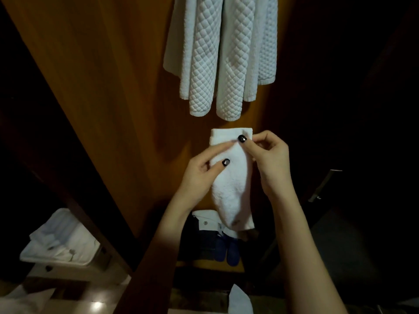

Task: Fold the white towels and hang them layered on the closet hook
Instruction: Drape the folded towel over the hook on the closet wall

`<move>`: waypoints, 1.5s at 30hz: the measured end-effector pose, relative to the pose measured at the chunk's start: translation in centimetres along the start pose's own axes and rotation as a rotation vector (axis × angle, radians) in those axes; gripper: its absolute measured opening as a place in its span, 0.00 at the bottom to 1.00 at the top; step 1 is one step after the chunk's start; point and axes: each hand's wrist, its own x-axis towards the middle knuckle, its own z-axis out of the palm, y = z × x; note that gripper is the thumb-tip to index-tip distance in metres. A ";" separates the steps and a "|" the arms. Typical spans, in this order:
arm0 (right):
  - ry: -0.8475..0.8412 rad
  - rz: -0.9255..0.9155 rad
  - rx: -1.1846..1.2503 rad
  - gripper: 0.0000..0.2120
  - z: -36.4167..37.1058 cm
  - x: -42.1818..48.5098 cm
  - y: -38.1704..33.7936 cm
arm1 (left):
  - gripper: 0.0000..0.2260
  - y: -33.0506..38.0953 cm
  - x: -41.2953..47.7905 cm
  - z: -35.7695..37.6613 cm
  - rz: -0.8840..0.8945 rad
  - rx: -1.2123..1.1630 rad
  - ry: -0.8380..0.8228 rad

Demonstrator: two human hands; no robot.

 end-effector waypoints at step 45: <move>0.036 -0.384 -0.646 0.06 3.2 -6.6 1.8 | 0.18 2.1 8.6 -2.7 0.020 -0.366 0.269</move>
